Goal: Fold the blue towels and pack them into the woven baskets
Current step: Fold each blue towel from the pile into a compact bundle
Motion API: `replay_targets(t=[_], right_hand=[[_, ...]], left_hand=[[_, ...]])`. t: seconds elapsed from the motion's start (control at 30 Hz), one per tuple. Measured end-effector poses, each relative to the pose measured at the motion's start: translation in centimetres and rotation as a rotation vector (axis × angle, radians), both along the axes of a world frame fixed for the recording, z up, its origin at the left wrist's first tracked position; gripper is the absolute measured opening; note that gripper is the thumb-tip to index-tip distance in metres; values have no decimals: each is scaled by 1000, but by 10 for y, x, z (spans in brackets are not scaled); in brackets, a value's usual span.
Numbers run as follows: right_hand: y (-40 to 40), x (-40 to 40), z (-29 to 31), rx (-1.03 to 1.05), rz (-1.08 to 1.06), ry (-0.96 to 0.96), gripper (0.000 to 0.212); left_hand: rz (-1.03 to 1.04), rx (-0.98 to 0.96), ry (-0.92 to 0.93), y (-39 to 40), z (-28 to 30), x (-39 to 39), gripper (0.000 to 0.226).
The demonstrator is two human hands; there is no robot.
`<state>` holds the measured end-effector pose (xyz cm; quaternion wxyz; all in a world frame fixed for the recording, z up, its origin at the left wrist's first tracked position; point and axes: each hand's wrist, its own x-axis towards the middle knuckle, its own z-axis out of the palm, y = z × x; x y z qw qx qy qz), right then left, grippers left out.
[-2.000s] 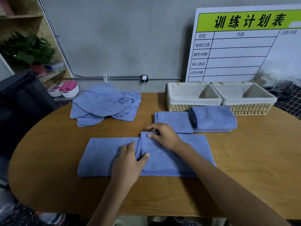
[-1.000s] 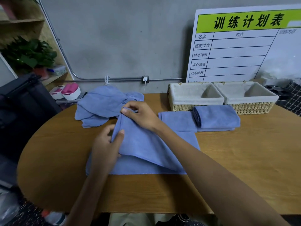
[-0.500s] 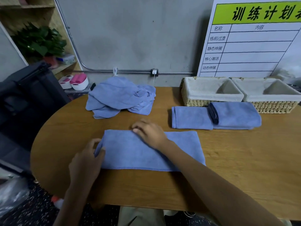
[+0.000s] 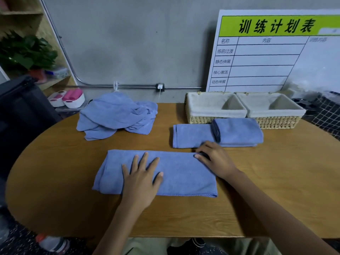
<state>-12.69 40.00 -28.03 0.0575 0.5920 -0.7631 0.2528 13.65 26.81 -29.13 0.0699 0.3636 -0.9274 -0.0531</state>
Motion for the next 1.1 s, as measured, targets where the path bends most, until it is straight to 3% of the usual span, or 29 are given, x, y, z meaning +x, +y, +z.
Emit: replay_targets(t=[0.1,0.23,0.33,0.47,0.63,0.83,0.97,1.1], right_hand=[[18,-12,-3,-10,-65,-43,24],[24,-16,2,-6,-78,-122,18],[30,-18,3,-3,-40,-176,14],[39,-23,3,-27,-24,-287,14],[42,-28,8,-30,-19,-475,21],[42,-33,18,-67,80,-658,21],[40,-30,30,-157,116,-770,21],[25,-18,51,-210,147,-877,17]], left_hand=[[-88,-13,144,31,10,-13,58],[-413,-4,284,99,8,-54,31],[-496,-52,267,127,14,-78,34],[-480,-127,196,143,19,-95,47],[-422,-56,138,155,30,-107,33],[-470,-7,122,163,46,-111,39],[-402,199,353,151,57,-102,17],[-269,297,577,127,60,-81,27]])
